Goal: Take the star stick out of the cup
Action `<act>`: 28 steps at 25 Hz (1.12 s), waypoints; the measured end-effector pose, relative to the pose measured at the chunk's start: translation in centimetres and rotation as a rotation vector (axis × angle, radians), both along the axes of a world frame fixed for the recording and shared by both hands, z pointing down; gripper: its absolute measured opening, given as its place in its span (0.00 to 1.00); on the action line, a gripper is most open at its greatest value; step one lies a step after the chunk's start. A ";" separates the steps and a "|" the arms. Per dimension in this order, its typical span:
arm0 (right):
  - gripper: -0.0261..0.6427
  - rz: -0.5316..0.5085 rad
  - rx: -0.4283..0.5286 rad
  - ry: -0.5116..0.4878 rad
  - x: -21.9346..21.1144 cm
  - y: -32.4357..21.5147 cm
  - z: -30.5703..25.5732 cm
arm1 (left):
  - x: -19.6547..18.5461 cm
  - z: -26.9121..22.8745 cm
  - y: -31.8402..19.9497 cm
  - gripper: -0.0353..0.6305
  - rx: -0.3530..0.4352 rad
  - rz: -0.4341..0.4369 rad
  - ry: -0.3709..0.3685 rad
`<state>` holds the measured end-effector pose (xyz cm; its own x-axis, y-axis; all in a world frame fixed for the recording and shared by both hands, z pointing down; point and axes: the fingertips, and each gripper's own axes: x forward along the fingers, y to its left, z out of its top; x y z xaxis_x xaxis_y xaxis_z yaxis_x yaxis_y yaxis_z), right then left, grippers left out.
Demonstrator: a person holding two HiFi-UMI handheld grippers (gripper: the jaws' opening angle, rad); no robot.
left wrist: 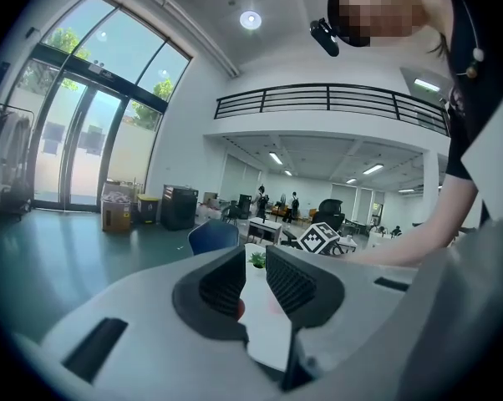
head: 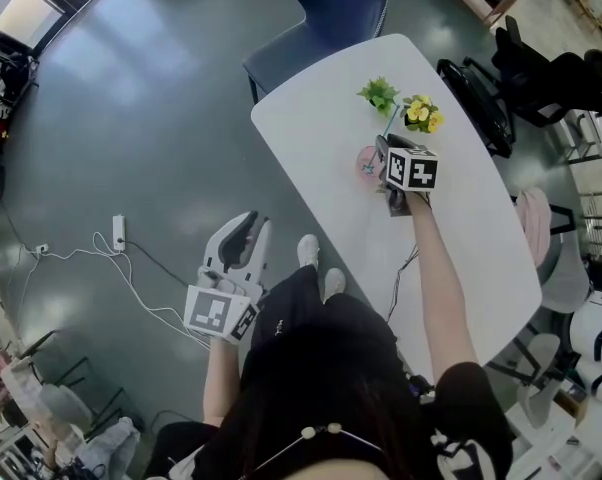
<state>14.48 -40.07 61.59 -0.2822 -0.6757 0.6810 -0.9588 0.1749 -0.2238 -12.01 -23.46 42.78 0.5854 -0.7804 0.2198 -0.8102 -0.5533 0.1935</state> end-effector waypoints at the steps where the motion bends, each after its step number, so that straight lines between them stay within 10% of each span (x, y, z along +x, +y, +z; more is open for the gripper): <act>1: 0.19 0.004 -0.004 0.003 0.1 -0.2 0.2 | -0.1 0.0 -0.3 0.16 0.000 -0.003 0.006; 15: 0.07 0.098 0.168 -0.066 0.6 1.0 -5.6 | -0.3 0.1 -1.5 0.16 0.005 0.026 0.011; 28: 0.07 0.212 0.609 -0.213 1.1 11.6 -20.9 | 3.4 -1.4 0.3 0.16 0.054 0.090 0.010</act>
